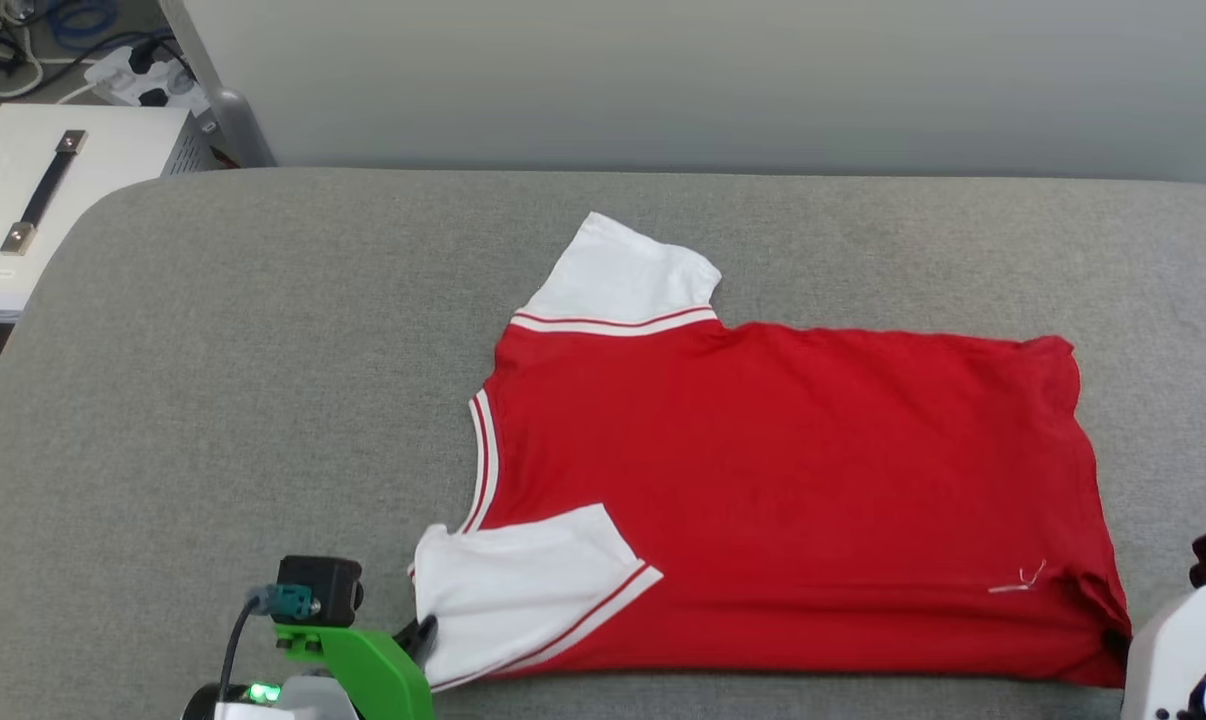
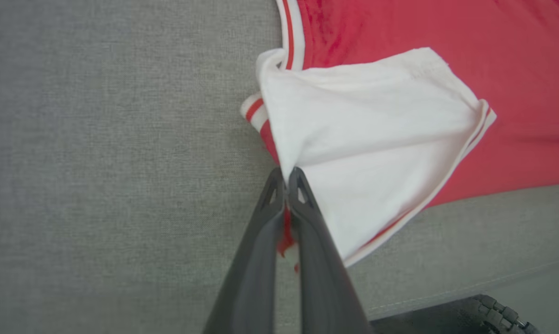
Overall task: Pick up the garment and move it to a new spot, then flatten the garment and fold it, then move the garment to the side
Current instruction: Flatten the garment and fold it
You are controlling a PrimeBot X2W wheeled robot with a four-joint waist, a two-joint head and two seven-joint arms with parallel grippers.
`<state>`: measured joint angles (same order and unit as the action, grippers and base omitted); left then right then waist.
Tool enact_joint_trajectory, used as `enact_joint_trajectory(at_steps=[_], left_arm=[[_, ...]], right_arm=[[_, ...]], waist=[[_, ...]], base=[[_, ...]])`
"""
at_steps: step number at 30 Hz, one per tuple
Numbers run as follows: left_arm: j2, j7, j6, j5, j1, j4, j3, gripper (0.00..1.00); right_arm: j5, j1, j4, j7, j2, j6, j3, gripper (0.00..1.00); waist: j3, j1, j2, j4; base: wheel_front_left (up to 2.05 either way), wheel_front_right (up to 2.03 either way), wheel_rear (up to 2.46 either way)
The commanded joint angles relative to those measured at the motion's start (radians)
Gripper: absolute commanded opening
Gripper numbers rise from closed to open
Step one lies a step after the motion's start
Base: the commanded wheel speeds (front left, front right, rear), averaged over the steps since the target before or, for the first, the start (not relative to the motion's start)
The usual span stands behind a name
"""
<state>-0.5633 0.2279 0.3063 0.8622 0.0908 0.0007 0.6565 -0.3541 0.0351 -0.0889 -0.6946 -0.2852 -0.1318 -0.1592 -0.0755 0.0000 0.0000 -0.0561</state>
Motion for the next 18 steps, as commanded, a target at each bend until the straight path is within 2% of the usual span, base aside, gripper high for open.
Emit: enact_joint_trajectory(at_steps=[1,8,18], left_arm=[[-0.016,0.008,0.011,0.012,-0.028,-0.003,-0.001,0.0],[-0.016,0.026,0.012,0.033,-0.067,0.0,0.013,0.0],[0.026,0.0,-0.031,0.029,-0.02,0.1,0.027,0.0]], right_arm=[[-0.007,0.029,0.018,-0.021,-0.011,0.001,-0.014,0.0],[-0.014,0.11,0.088,-0.098,0.008,0.001,-0.056,0.0],[0.003,0.08,0.047,-0.057,0.031,0.001,-0.039,0.0]], waist=[[0.022,0.0,0.0,0.003],[0.026,0.0,0.0,0.004],[-0.026,0.0,0.0,0.012]], base=[[0.0,0.0,0.0],[0.0,0.0,0.0],[0.0,0.0,0.0]])
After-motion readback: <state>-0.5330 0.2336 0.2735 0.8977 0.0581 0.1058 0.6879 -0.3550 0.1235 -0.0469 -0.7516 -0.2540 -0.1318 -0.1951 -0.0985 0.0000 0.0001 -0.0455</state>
